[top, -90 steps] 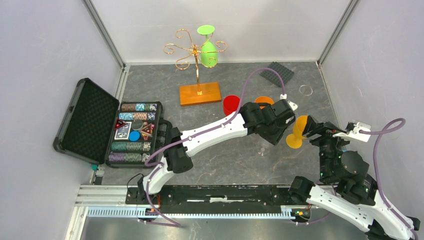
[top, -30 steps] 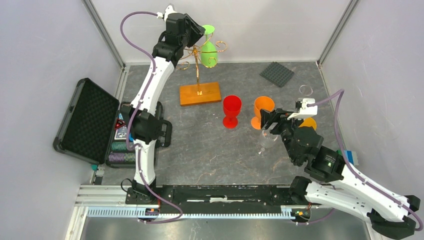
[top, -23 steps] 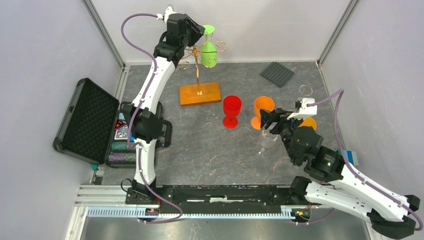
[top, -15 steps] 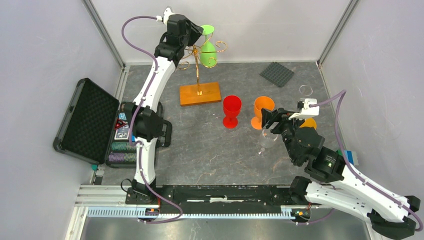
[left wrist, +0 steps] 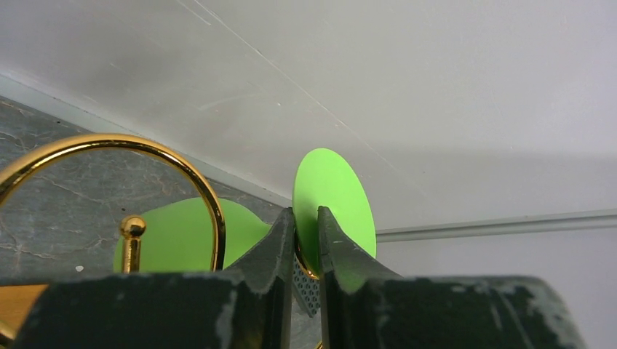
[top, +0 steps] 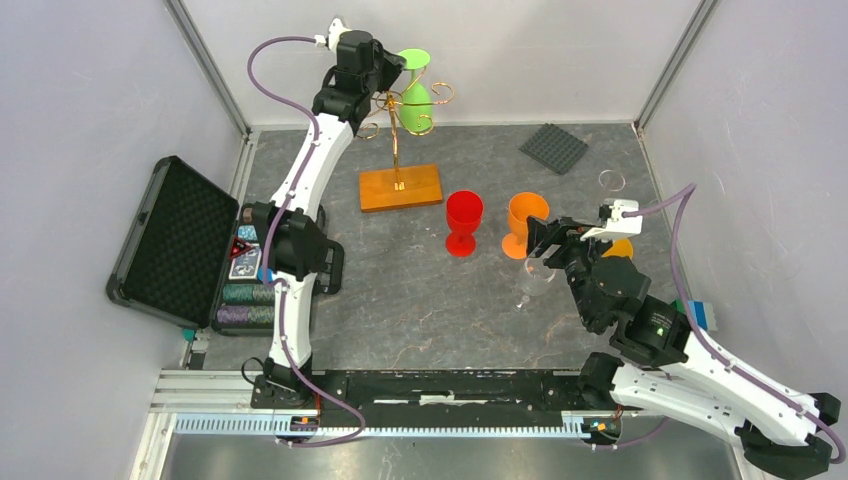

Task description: Take the wine glass off the wine glass rack

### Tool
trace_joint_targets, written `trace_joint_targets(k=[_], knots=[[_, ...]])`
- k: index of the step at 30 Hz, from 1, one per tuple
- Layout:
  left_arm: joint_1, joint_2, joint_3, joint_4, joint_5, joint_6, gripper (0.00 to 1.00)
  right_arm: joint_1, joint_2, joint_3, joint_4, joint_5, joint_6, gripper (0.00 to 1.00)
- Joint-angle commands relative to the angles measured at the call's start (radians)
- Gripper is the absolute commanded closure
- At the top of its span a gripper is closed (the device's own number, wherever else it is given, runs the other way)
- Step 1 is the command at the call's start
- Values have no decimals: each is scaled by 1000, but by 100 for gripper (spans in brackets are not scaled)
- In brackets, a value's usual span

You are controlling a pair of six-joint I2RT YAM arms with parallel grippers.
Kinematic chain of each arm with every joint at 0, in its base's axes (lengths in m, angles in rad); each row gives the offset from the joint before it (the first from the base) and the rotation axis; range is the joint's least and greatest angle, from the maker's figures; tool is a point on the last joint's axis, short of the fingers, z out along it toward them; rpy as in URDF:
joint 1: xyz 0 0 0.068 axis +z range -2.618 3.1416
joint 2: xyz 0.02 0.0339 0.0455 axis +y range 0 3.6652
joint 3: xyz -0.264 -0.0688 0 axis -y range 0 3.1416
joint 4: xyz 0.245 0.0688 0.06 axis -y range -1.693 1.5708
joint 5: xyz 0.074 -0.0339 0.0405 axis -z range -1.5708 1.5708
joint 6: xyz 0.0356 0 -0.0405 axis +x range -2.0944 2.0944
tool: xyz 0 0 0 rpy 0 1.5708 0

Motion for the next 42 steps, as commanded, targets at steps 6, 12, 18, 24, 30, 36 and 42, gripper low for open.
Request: trace_joint_targets(k=[6,12,18,24,30,36,42], knots=[[13,-43,-7,78,-8,-41,95,4,-3,-17,38,27,9,28],[15,-72,-38,118,9,-63,98,5,-5,-19,44,27,9,28],[15,-98,-71,163,21,-85,87,4,-9,-27,56,20,8,28],[15,-108,-83,165,8,-104,81,5,-13,-33,60,19,7,28],[15,-113,-98,172,0,-132,71,5,-21,-41,71,19,2,29],[14,-125,-114,186,-24,-131,81,4,-23,-46,79,18,-4,29],[5,-140,-112,173,-84,-49,78,5,-28,-52,89,19,-12,29]])
